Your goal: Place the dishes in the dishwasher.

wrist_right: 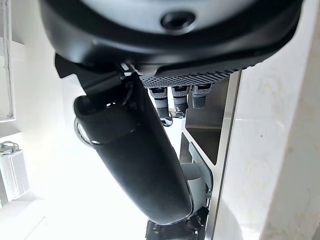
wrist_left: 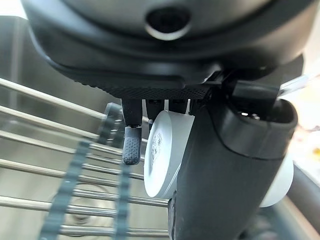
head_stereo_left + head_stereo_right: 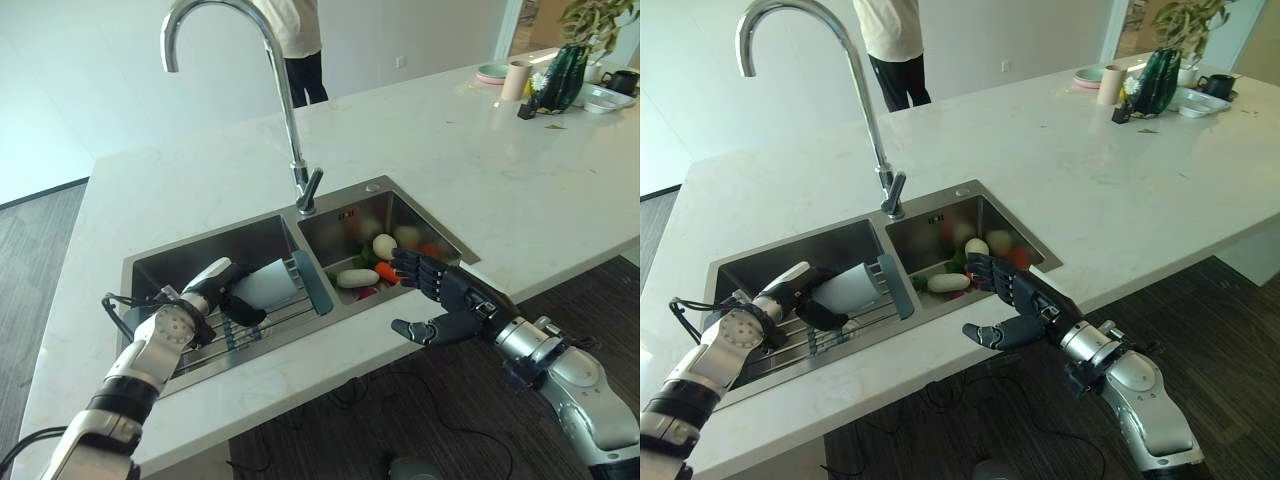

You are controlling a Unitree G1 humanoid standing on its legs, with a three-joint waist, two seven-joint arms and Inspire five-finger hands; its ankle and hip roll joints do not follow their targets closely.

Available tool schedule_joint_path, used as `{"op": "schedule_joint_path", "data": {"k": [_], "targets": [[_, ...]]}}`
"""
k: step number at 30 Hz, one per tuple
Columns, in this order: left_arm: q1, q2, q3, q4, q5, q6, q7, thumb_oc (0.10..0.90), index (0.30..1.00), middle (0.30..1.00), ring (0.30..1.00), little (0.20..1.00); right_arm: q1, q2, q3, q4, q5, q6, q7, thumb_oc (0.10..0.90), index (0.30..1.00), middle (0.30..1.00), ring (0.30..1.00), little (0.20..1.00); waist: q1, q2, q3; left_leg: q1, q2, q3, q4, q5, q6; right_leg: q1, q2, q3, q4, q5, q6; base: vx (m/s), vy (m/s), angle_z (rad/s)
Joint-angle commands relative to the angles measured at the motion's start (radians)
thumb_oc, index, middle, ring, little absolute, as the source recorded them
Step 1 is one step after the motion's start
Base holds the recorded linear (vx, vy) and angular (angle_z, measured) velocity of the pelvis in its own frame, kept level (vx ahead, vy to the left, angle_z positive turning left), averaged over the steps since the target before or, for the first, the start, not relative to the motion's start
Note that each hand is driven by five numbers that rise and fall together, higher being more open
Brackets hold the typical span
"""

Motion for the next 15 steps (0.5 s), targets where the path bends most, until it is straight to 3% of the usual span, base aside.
{"op": "schedule_joint_path", "data": {"k": [1,9,12,13,15], "targets": [[-0.063,0.096,0.135,-0.127,-0.109,-0.108,0.066,0.400,0.300,0.300,0.300,0.300,-0.042,0.029,-0.093,-0.126,0.014,-0.078,-0.020,0.800,0.900,0.900,0.900,0.900,0.023,-0.005,-0.024,-0.081,0.000,-0.078,0.159,-0.188,0.025,0.043,-0.066,-0.089,0.044,-0.130,0.104,-0.02,-0.001,0.07],[0.090,0.035,0.307,-0.361,-0.228,-0.192,0.112,0.400,0.300,0.300,0.300,0.300,-0.004,0.068,-0.128,-0.171,0.004,-0.073,-0.031,0.800,0.900,0.900,0.900,0.900,0.060,-0.015,-0.024,-0.095,-0.007,-0.115,0.159,-0.183,0.021,0.050,-0.082,-0.120,0.044,-0.138,0.103,-0.01,-0.007,0.11],[0.135,-0.005,0.353,-0.432,-0.278,-0.227,0.145,0.400,0.300,0.300,0.300,0.300,-0.002,0.090,-0.142,-0.187,0.064,-0.068,-0.048,0.800,0.900,0.900,0.900,0.900,0.074,-0.022,-0.025,-0.107,-0.008,-0.126,0.159,-0.173,0.019,0.046,-0.088,-0.130,0.044,-0.135,0.099,-0.02,-0.024,0.17],[0.170,-0.074,0.372,-0.480,-0.353,-0.265,0.162,0.400,0.300,0.300,0.300,0.300,-0.002,0.140,-0.143,-0.200,0.205,-0.038,-0.018,0.800,0.900,0.900,0.900,0.900,0.088,-0.027,-0.024,-0.107,-0.007,-0.138,0.159,-0.176,0.017,0.053,-0.092,-0.142,0.044,-0.143,0.099,-0.01,-0.078,0.21],[0.238,-0.191,0.397,-0.550,-0.376,-0.396,0.273,0.400,0.300,0.300,0.300,0.300,0.026,0.205,-0.123,-0.228,0.206,-0.084,-0.020,0.800,0.900,0.900,0.900,0.900,0.114,-0.041,-0.025,-0.120,-0.010,-0.166,0.159,-0.166,0.016,0.056,-0.087,-0.154,0.044,-0.151,0.081,-0.01,-0.125,0.30]]}}
